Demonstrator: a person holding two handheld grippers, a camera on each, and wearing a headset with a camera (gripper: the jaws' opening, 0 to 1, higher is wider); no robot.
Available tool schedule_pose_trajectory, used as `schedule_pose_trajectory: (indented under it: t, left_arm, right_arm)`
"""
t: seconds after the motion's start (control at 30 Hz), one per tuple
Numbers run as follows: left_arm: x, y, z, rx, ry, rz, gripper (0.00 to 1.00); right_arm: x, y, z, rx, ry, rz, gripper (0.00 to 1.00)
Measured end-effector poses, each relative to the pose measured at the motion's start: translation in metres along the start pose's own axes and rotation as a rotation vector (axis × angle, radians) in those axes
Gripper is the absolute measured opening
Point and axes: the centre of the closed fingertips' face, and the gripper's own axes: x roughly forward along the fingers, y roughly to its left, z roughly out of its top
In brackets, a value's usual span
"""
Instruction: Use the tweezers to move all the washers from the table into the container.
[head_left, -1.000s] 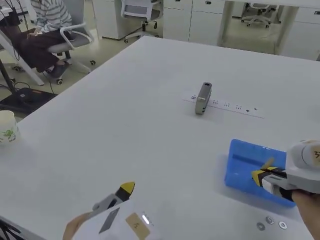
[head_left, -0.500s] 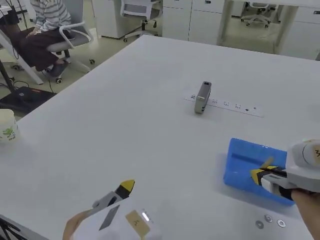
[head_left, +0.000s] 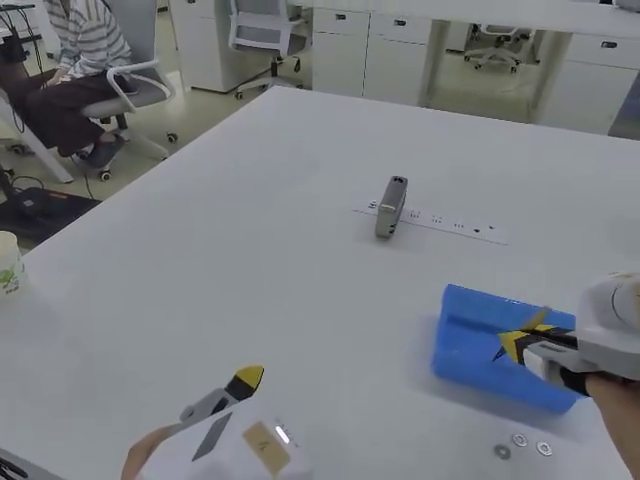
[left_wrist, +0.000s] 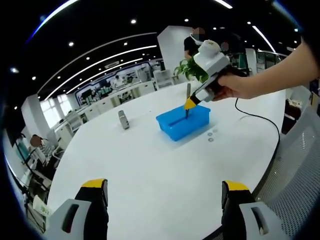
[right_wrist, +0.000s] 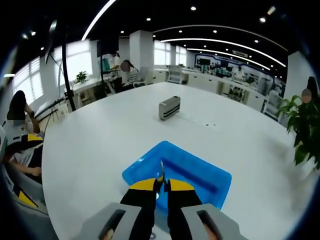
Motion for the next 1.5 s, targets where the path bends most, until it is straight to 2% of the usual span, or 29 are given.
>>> schedule_pose_trajectory:
  t: [0.17,0.33,0.67,0.87,1.13,1.5]
  left_arm:
    - [-0.001,0.001,0.001,-0.003,-0.006,0.003,0.97]
    - [-0.001,0.001,0.001,0.005,-0.008,0.006,0.96]
    - [-0.002,-0.002,0.004,0.005,-0.025,-0.008,0.97]
    - [-0.002,-0.002,0.005,0.009,-0.027,-0.009,0.97]
    - [-0.002,-0.005,0.007,0.007,-0.043,-0.023,0.98]
    - [-0.002,-0.005,0.006,0.008,-0.036,-0.023,0.98]
  right_arm:
    - [-0.016,0.001,0.010,0.016,-0.046,-0.005,0.04]
    - [-0.027,0.003,0.010,0.022,-0.065,-0.010,0.04]
    - [-0.044,0.015,-0.009,0.053,-0.065,-0.010,0.04]
    - [-0.044,0.025,-0.033,0.078,-0.019,0.013,0.04]
    - [-0.032,0.031,-0.063,0.088,0.047,0.037,0.04]
    - [-0.025,0.032,-0.079,0.087,0.101,0.045,0.04]
